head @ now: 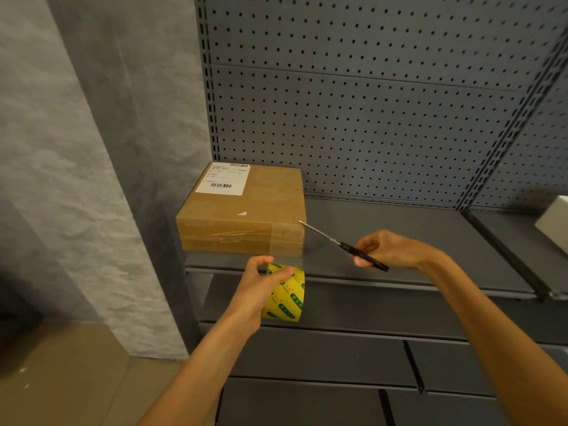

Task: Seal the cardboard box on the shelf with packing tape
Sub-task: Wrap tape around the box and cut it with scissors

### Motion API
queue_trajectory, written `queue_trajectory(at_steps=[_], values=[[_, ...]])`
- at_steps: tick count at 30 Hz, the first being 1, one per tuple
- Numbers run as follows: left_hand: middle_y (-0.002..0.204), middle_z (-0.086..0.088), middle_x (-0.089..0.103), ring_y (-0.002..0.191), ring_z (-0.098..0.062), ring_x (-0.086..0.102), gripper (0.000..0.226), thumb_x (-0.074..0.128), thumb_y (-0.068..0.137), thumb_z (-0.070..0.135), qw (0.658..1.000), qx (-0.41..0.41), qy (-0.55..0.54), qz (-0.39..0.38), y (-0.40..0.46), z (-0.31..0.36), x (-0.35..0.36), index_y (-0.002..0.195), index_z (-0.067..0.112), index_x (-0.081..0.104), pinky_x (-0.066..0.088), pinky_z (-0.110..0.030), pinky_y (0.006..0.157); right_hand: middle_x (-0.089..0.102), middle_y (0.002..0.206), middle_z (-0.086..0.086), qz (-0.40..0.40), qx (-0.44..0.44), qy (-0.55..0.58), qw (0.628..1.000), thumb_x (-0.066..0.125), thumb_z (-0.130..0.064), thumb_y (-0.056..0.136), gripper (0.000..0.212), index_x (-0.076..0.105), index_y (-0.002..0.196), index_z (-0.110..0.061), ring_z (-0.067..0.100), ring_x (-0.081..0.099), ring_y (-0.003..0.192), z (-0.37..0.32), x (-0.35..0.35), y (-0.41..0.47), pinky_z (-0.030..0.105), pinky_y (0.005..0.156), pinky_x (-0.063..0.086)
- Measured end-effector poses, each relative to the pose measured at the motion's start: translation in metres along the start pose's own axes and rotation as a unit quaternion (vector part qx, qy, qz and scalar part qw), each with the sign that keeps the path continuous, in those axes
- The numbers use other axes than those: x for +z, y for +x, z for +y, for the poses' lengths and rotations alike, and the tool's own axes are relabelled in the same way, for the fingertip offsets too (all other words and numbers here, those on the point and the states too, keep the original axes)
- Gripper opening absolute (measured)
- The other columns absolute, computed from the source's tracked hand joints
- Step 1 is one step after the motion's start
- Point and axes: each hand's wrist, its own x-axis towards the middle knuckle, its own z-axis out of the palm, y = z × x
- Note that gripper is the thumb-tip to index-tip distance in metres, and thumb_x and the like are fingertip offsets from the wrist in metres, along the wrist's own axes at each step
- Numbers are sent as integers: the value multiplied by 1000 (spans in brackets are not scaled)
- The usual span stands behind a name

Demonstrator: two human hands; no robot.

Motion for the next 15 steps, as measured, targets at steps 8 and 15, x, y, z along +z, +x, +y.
queue_trajectory(at_steps=[8,15], values=[[98,-13,70,88,-27,67,39,74,79,27,1000,8,6,-4,0,-1,-4,110,30,50,52,-35,68,64,107,14,-27,9,-21,999,68,-32,82,34,66,106,-8,19,59,96,5,-7,-7,22,84,47],[98,-12,69,89,-26,67,40,74,79,28,1000,9,14,-5,1,-2,-6,110,30,50,51,-34,67,65,97,5,-71,26,-54,996,67,-48,70,56,66,107,-6,15,60,90,4,-5,-10,20,83,48]])
